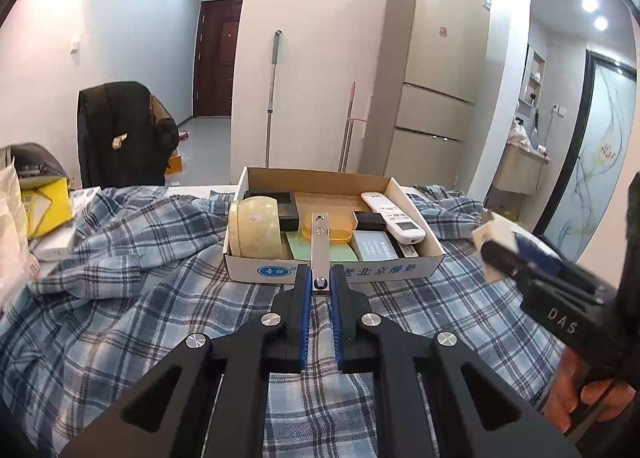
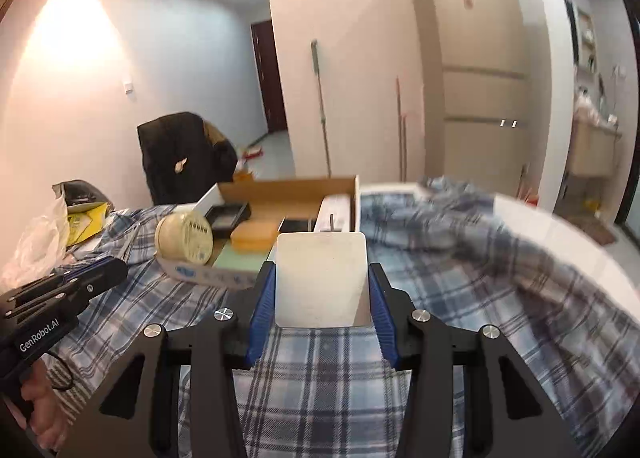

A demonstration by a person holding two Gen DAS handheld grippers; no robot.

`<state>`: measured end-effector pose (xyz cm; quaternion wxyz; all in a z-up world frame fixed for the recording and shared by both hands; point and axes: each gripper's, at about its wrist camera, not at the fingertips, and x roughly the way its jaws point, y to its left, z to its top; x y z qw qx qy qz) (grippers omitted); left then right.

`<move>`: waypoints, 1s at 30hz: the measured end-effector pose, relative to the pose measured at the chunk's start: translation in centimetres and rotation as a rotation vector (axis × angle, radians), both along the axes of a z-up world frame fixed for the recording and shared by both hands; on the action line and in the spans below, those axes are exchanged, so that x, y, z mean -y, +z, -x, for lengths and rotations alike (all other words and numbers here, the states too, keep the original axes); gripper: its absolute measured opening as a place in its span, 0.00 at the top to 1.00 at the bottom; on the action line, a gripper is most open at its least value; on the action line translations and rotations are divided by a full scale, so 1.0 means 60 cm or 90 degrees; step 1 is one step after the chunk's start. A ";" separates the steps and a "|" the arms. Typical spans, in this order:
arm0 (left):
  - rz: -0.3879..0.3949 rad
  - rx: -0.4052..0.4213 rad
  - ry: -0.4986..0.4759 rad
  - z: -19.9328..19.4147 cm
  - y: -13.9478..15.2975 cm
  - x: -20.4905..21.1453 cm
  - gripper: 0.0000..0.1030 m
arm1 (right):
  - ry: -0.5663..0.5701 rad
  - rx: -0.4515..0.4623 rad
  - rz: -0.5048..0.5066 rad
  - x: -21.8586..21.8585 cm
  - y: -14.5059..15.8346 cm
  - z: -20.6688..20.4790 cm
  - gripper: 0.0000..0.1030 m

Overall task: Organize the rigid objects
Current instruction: 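Carry the clipper with the left gripper while the right gripper carries the white box over the box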

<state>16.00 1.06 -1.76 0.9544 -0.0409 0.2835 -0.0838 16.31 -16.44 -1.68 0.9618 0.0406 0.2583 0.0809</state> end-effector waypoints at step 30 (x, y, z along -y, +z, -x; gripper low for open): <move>0.035 -0.019 -0.010 -0.170 0.198 0.001 0.90 | -0.063 0.034 -0.055 -0.013 0.196 -0.162 0.58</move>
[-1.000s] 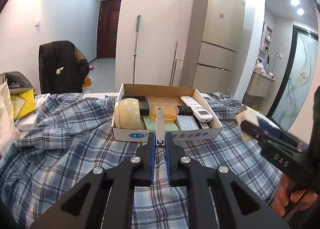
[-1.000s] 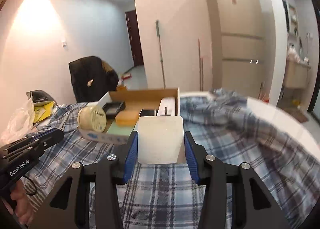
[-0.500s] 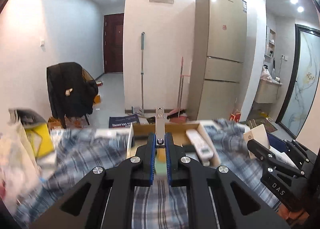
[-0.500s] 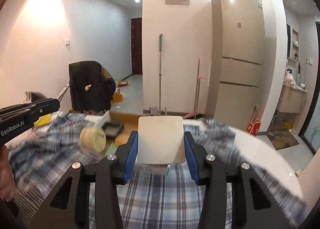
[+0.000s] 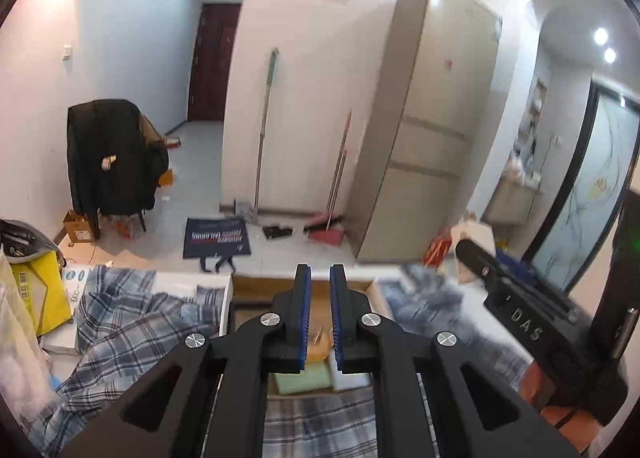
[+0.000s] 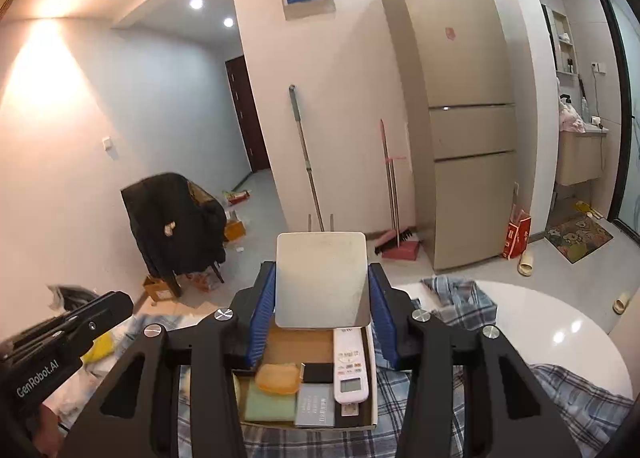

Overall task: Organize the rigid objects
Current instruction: 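Carry the clipper with the left gripper while the right gripper carries the white box over the box, then drop the clipper from the left gripper while the right gripper releases the white box inside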

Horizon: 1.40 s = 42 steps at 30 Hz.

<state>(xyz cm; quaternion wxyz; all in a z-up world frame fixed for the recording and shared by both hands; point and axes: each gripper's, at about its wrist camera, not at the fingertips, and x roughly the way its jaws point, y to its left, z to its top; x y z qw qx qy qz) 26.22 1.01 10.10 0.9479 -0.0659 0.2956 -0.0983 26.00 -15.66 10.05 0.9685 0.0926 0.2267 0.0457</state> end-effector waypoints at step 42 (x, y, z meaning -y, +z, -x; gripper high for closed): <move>0.030 0.046 0.105 -0.048 -0.069 -0.060 0.16 | 0.156 -0.351 -0.012 -0.066 -0.260 -0.113 0.57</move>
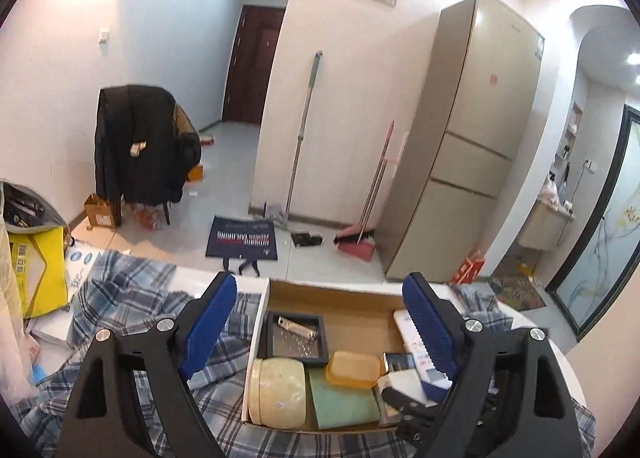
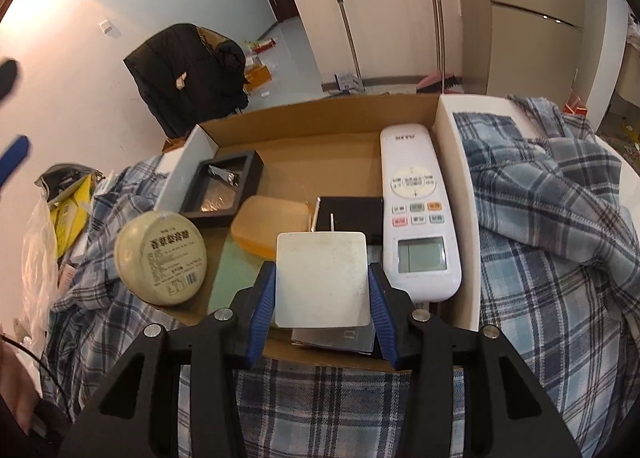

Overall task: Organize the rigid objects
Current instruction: 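Drop the clipper from the left gripper while the right gripper releases the white box inside, then withdraw both grippers up and away from the cardboard box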

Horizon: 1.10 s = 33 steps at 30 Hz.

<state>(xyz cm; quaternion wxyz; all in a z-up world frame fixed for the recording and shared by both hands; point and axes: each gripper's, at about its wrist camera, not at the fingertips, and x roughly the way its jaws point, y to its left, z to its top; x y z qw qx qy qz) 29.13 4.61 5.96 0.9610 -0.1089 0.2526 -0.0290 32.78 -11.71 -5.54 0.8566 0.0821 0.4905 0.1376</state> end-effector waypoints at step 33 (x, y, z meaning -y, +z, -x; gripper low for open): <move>-0.060 0.363 0.041 0.245 0.184 0.024 0.00 | -0.153 0.590 0.072 0.089 0.366 0.239 0.00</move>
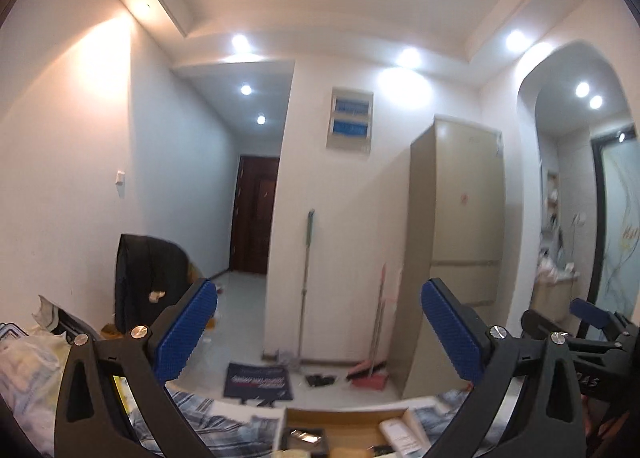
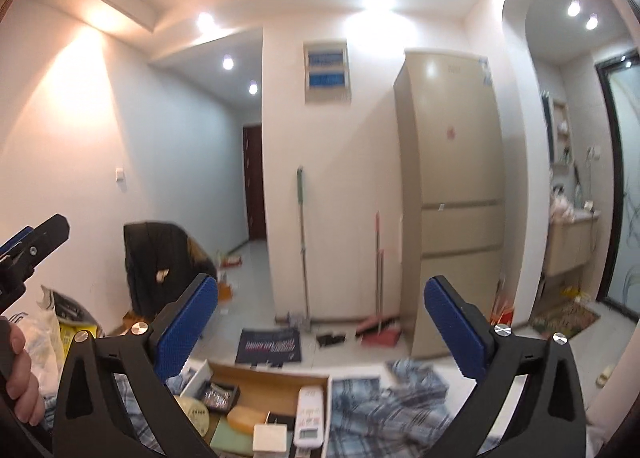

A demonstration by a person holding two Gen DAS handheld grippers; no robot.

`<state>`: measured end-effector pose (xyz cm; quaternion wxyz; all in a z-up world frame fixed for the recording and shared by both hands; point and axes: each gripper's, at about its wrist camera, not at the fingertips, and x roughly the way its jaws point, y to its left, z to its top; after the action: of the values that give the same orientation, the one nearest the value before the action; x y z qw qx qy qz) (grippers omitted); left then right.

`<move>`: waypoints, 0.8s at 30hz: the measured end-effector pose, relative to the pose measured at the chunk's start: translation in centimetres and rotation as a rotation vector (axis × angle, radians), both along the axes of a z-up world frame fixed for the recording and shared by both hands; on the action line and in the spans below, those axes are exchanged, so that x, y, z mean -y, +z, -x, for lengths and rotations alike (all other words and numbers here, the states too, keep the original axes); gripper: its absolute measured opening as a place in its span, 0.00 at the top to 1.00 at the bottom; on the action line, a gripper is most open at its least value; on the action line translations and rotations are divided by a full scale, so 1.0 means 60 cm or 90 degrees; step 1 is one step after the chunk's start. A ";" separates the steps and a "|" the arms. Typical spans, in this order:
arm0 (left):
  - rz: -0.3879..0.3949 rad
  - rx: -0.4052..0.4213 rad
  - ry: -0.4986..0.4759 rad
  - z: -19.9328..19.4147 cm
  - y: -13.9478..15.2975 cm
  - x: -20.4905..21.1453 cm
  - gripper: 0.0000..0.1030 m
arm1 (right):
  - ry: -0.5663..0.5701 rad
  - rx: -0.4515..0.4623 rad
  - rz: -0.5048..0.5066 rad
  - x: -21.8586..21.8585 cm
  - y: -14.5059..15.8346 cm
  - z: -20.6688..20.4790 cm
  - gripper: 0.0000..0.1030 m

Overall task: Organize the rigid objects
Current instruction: 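Withdraw both grippers up and away from the cardboard box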

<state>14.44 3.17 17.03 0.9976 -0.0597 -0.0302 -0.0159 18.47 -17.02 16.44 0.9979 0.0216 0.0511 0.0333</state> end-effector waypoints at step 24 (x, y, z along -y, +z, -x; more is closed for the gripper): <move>-0.053 0.031 0.015 0.340 0.003 0.038 0.00 | 0.042 0.042 -0.074 0.057 0.019 0.250 0.00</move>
<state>-5.95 0.87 17.23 0.9983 -0.0174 -0.0544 -0.0071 3.44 -20.44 17.58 0.9945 0.0768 0.0166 0.0696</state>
